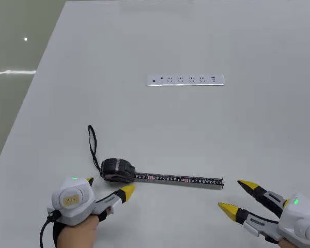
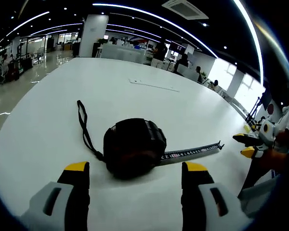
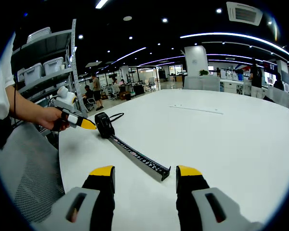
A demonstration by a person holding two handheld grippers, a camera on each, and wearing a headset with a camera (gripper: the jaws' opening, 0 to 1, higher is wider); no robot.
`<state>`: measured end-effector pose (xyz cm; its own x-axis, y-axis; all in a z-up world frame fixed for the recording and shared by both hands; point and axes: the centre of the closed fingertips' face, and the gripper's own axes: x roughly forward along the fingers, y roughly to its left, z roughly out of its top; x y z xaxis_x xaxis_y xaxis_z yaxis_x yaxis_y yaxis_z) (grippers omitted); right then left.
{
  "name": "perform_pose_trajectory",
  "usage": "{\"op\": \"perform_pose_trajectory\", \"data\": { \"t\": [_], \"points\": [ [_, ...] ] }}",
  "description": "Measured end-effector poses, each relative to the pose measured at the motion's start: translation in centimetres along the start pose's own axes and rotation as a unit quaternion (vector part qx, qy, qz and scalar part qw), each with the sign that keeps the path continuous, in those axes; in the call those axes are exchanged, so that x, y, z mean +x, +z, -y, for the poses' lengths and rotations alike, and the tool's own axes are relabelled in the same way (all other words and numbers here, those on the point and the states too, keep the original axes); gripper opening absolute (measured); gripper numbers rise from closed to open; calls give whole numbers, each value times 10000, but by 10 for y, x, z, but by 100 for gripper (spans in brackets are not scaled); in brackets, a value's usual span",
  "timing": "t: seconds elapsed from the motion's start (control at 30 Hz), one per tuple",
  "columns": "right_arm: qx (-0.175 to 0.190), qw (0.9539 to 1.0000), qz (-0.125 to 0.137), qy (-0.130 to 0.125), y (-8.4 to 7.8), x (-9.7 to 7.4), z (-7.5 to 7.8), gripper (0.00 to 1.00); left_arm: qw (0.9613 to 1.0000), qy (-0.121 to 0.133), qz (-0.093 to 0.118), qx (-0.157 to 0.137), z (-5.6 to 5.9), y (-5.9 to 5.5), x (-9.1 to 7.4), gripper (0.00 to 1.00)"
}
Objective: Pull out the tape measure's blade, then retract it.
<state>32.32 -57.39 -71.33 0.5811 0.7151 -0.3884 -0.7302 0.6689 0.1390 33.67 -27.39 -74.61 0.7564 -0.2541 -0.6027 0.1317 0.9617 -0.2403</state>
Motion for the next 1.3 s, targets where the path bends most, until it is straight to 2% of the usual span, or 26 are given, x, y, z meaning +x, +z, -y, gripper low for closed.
{"op": "perform_pose_trajectory", "data": {
  "t": [0.27,0.4,0.57,0.77,1.0,1.3],
  "points": [
    [-12,10000,-12,55,1,4,3,51,10000,50,38,-18,1,3,4,77],
    [-19,10000,-27,82,1,7,7,51,9997,156,119,-171,-2,7,6,77],
    [36,9999,-7,155,2,12,9,51,9995,213,154,-156,1,10,11,78],
    [11,9997,-65,221,0,18,13,50,9997,213,117,-76,10,11,17,78],
    [13,9996,-114,269,-3,20,16,49,9992,357,153,-92,9,14,19,78],
    [-8,9994,-141,305,-4,23,18,48,9989,415,162,-149,13,16,23,78]
  ]
}}
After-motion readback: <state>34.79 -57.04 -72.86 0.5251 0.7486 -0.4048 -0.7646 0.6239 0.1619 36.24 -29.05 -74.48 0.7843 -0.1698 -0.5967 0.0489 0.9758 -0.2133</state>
